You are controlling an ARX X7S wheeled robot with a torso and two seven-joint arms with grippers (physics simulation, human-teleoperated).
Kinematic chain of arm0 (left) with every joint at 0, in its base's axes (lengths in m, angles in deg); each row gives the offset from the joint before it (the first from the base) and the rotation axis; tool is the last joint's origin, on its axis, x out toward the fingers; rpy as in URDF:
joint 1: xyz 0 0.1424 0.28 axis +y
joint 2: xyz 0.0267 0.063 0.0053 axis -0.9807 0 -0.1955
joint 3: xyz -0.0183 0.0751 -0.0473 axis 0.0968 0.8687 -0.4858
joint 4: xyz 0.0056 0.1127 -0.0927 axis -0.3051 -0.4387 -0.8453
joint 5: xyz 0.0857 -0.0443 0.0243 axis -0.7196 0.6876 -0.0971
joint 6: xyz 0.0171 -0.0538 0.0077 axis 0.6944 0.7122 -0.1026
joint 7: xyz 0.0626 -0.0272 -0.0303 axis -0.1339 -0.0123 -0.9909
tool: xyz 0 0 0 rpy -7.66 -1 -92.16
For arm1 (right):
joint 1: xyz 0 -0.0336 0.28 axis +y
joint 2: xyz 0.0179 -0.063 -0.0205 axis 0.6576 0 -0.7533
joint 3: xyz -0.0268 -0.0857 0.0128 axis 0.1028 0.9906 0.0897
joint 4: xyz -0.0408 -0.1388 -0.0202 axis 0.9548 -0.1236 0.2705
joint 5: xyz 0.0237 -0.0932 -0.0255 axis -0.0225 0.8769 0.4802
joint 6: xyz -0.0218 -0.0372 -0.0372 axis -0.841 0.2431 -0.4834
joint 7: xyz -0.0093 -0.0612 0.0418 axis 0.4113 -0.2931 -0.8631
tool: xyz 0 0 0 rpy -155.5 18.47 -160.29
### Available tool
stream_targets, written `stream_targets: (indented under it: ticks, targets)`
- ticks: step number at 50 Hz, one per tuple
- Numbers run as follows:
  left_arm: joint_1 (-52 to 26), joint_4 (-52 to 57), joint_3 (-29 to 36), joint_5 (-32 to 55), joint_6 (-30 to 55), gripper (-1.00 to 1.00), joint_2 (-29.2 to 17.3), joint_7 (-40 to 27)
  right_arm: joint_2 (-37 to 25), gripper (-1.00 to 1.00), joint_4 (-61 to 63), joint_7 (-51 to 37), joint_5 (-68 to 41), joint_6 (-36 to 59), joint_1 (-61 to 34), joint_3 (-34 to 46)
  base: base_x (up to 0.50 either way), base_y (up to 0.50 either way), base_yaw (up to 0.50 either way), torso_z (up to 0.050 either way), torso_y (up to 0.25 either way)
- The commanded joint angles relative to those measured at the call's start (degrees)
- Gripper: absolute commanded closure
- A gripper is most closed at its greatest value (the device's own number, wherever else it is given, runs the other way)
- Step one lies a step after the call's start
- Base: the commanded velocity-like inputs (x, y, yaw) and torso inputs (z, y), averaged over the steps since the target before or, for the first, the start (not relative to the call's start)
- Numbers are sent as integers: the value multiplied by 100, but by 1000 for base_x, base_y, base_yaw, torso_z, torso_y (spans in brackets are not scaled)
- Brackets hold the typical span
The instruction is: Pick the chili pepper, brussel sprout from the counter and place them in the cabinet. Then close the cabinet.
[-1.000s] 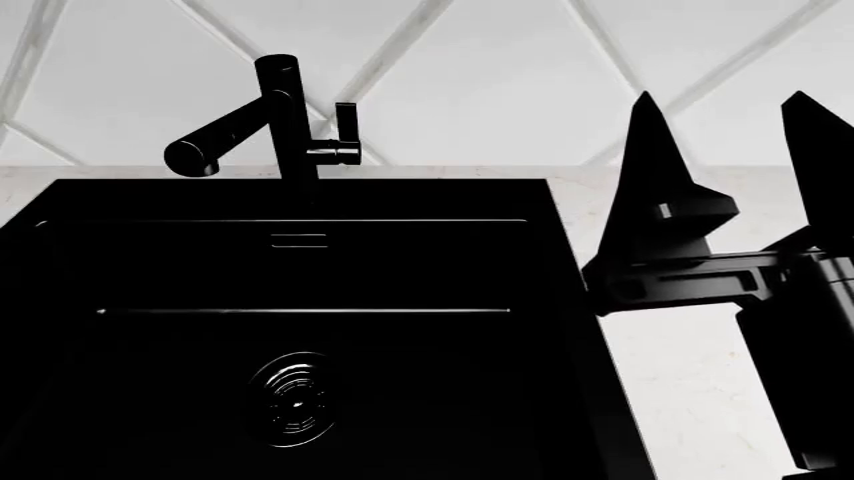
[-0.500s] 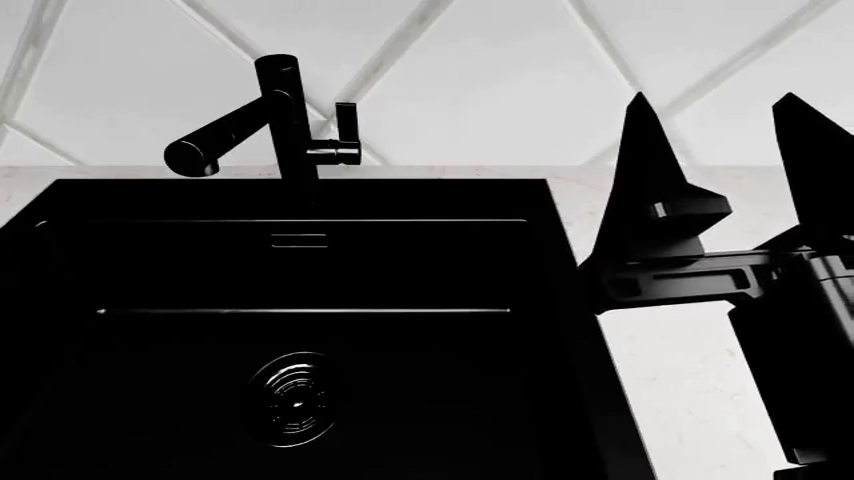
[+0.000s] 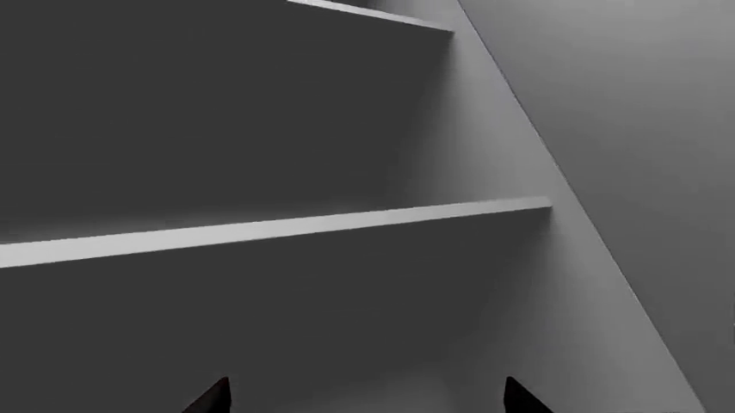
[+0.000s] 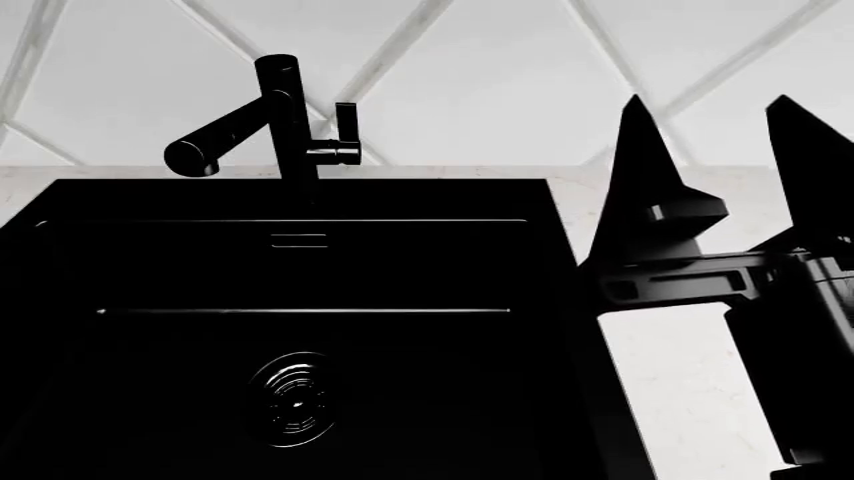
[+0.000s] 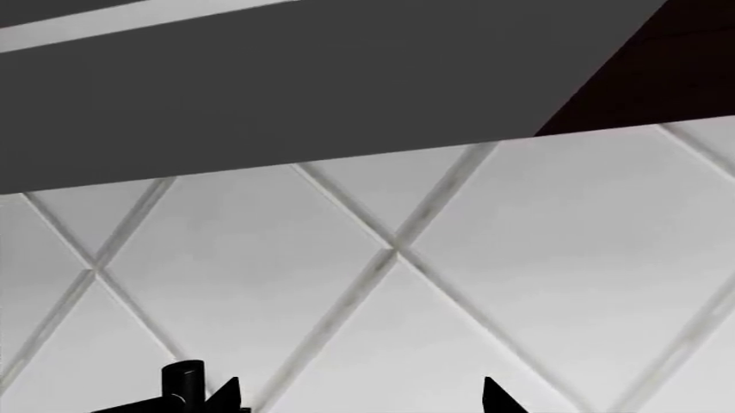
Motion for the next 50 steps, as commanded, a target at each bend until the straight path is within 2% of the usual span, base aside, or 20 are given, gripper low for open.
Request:
stream_targets:
  ticks: [1,6,9,18,28,30,36,39,50]
  targets:
    - [295,1129,-44,547,363,-100,-208,-473,226,-100,-18,304,284,215,60,-118,0,0,0,0,0]
    - [375,1396,-98,1448,361,-100,-495,-1217,185,-100,-16,320,254,184,51,-140,0,0,0,0,0]
    - [412,1704,-92,1613,309,-100,-606,-1416,214,-100,-15,362,298,207,46,-142,0,0,0,0,0]
    - [698,2841,-590,1982,-156,-100,-597,-1388,163,-100,22,347,205,142,97,-180,0,0,0,0,0]
    - [995,3628,-1059,2430,279,-100,-535,-1579,196,-100,32,414,229,160,131,-232,0,0,0,0,0]
    - [1078,3742,-1251,2937,363,-100,-598,-1909,246,-100,29,493,303,209,144,-269,0,0,0,0,0]
    - [1273,3729,-1717,5173,347,-100,-1070,-3601,342,-100,37,633,426,280,163,-325,0,0,0,0,0]
    - [1474,3768,-1896,5978,312,-100,-1290,-4194,353,-100,46,652,431,272,170,-358,0,0,0,0,0]
    - [2127,3953,-2059,7908,-134,-100,-1902,-5585,497,-100,74,797,596,388,112,-437,0,0,0,0,0]
